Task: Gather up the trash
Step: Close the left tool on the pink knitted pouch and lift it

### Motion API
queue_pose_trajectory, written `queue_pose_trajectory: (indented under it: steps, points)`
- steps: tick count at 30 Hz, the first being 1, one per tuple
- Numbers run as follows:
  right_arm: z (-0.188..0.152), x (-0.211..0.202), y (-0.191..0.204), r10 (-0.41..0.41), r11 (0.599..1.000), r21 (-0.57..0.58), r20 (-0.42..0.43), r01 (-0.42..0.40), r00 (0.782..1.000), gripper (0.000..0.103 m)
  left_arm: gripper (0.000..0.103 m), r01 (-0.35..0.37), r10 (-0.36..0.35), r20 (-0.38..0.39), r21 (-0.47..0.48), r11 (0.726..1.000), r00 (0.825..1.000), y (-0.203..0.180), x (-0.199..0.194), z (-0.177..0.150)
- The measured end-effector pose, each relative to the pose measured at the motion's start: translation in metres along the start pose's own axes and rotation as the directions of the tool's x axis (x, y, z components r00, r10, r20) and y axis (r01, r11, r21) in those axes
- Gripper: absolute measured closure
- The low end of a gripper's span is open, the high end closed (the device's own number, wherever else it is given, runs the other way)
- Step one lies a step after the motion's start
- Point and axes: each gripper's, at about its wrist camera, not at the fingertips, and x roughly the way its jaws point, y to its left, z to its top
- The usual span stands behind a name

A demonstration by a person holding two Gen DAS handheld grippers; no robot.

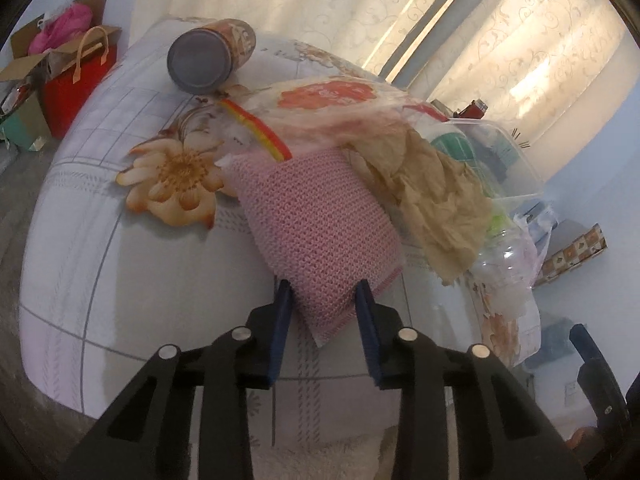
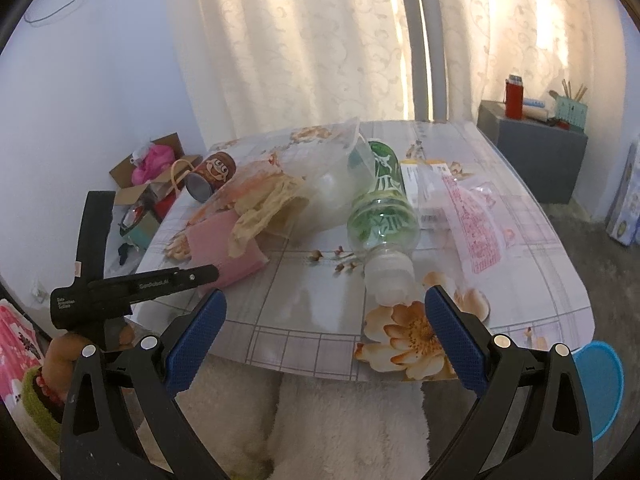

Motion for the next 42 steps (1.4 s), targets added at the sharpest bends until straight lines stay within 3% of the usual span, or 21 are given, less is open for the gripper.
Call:
queue_pose_trajectory:
  steps: [7,12,14,16,20,25,30,36,42]
  points:
    - [0.000,-0.001,0.001,-0.001,1.000,-0.008,0.001,0.001,1.000,0.008,0.074,0.040,-0.036,-0.090,0.041,0.998,0.995,0.009,-0.022,-0.016]
    - [0.000,0.006,0.005,0.011,1.000,-0.008,-0.017,-0.011,1.000,0.008,0.068,0.019,-0.002,-0.152,0.114,0.993,0.988,0.023,-0.044,-0.032]
    - [-0.001,0.009,0.006,0.018,1.000,-0.007,-0.026,-0.018,1.000,0.008,0.058,-0.008,0.024,-0.126,0.130,0.991,0.992,0.024,-0.053,-0.033]
    - [-0.001,0.010,0.008,0.023,1.000,-0.007,-0.030,-0.024,0.999,0.008,0.036,-0.032,0.045,-0.096,0.136,0.990,0.994,0.023,-0.059,-0.032]
    - [-0.002,0.011,0.013,0.031,0.999,-0.010,-0.033,-0.031,0.999,0.008,0.022,-0.069,0.075,-0.063,0.091,0.993,0.995,0.018,-0.056,-0.023]
    - [-0.005,0.010,0.010,0.030,1.000,0.007,-0.041,-0.030,0.999,0.008,0.019,-0.125,0.127,-0.072,0.030,0.992,0.989,0.002,-0.030,-0.005]
    - [-0.012,0.014,0.004,0.030,0.999,0.044,-0.071,-0.026,0.997,0.008,0.018,-0.264,0.274,-0.052,0.148,0.953,0.960,-0.018,-0.004,-0.003]
    - [-0.012,0.016,0.003,0.006,0.999,0.034,-0.077,-0.003,0.997,0.008,0.018,-0.306,0.308,0.027,0.225,0.925,0.951,-0.023,-0.003,-0.008]
    - [0.018,0.022,0.021,0.041,0.997,-0.061,-0.007,-0.041,0.999,0.008,0.022,-0.276,0.274,0.043,0.231,0.933,0.961,-0.012,-0.012,-0.011]
